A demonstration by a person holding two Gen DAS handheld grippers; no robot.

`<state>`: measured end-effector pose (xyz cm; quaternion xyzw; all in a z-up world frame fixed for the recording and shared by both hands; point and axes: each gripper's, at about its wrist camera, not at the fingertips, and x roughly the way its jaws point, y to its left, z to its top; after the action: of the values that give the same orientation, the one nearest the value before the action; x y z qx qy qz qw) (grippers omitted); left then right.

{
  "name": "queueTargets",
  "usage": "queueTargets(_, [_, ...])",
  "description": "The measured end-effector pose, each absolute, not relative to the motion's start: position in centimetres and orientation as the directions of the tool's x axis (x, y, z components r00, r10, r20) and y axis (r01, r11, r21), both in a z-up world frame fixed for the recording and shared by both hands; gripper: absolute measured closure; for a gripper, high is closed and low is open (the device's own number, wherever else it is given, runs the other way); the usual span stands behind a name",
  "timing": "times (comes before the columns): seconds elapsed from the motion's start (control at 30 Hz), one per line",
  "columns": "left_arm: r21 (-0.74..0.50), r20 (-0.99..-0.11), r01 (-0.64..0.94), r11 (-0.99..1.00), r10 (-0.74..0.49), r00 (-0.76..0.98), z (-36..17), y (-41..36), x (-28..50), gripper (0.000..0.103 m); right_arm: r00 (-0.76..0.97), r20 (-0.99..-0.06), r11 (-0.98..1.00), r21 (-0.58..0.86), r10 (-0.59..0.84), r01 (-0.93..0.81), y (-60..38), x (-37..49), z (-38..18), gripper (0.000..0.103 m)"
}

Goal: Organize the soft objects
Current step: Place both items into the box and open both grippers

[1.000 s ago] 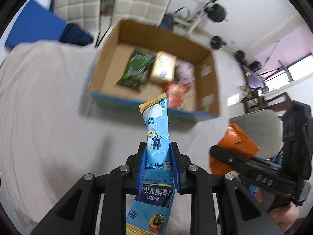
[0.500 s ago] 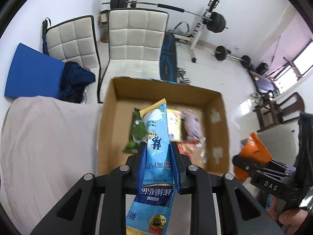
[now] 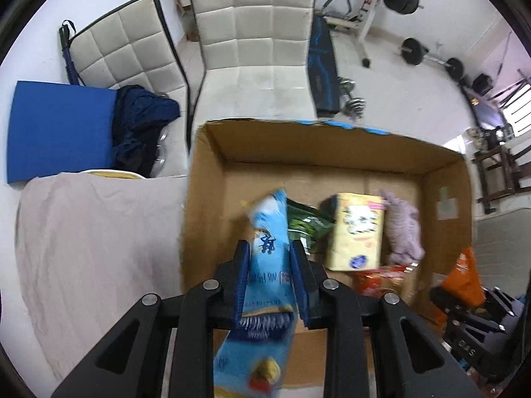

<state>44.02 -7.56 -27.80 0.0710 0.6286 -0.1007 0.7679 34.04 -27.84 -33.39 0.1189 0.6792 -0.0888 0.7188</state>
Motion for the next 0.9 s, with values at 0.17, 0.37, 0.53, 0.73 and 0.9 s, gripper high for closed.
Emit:
queueTargets(0.17, [0.016, -0.988, 0.221, 0.975, -0.019, 0.153, -29.1, -7.1, 44.6, 0.079, 0.043, -0.997, 0.956, 0.069, 0.059, 0.285, -27.5, 33.8, -34.1, 0.034])
queueTargets(0.37, [0.009, -0.989, 0.197, 0.980, -0.020, 0.144, -29.2, -6.2, 43.6, 0.073, 0.042, -0.996, 0.954, 0.086, 0.077, 0.288, -27.1, 33.3, -33.5, 0.030])
queueTargets(0.53, [-0.016, -0.989, 0.196, 0.980, -0.045, 0.142, -29.2, -6.3, 41.7, 0.068, 0.035, -0.996, 0.956, 0.087, 0.080, 0.282, -26.7, 33.3, -33.6, 0.030])
queueTargets(0.73, [-0.029, -0.991, 0.206, 0.978, -0.056, 0.123, -29.8, -7.1, 39.7, 0.064, 0.026, -0.997, 0.958, 0.082, 0.077, 0.276, -26.0, 33.1, -33.9, 0.030])
queueTargets(0.9, [-0.018, -0.989, 0.210, 0.977, -0.048, 0.140, -29.7, -7.5, 39.0, 0.041, 0.029, -0.997, 0.959, 0.082, 0.077, 0.271, -25.6, 33.0, -33.9, 0.019])
